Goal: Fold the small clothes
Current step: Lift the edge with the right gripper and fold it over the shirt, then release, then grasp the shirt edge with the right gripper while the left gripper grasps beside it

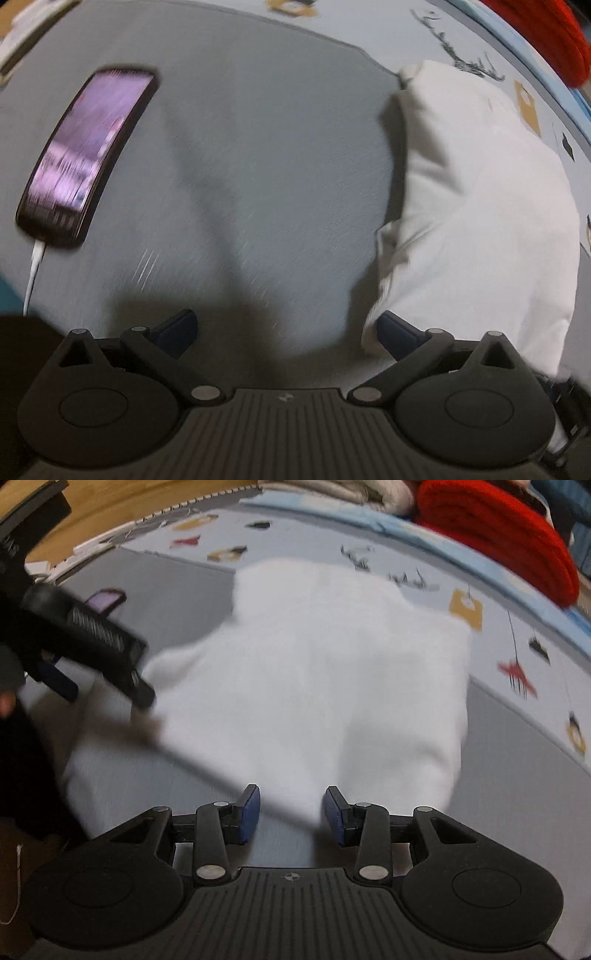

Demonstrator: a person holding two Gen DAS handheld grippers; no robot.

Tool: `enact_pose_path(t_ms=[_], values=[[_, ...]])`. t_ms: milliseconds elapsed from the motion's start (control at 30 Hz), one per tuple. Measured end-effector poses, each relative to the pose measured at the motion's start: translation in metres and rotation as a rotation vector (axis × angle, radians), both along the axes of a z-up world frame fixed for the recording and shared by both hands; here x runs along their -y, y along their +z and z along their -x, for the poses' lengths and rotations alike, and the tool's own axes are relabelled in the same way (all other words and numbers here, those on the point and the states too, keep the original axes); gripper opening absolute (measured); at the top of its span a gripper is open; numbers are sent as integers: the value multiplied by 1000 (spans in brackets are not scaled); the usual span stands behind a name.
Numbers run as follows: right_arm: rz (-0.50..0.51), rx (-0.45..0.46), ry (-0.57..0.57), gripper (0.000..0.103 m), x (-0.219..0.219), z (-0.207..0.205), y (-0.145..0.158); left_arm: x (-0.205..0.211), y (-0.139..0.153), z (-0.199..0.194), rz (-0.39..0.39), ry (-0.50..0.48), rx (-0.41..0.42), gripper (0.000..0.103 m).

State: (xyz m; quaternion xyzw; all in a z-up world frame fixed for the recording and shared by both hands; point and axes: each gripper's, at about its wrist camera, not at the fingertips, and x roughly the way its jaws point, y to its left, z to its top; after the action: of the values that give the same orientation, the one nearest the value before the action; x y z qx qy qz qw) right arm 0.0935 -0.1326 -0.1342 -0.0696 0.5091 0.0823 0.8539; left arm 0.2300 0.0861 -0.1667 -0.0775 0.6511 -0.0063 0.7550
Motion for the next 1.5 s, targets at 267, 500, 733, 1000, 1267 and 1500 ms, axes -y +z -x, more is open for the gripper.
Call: enact_pose_path(t_ms=[267, 500, 733, 1000, 1267, 1500], values=[[-53, 15, -105, 49, 23, 25, 33, 17, 37, 34, -70, -39, 112, 102], [-83, 79, -203, 59, 38, 22, 56, 38, 53, 52, -73, -103, 190, 102], [-76, 56, -236, 60, 44, 20, 53, 15, 46, 42, -46, 5, 162, 102], [-76, 40, -248, 60, 49, 19, 48, 25, 39, 38, -73, -39, 158, 102], [-88, 39, -275, 60, 55, 15, 47, 29, 36, 37, -79, -46, 153, 102], [-110, 41, -293, 61, 67, 0, 49, 32, 30, 35, -68, -50, 135, 102]])
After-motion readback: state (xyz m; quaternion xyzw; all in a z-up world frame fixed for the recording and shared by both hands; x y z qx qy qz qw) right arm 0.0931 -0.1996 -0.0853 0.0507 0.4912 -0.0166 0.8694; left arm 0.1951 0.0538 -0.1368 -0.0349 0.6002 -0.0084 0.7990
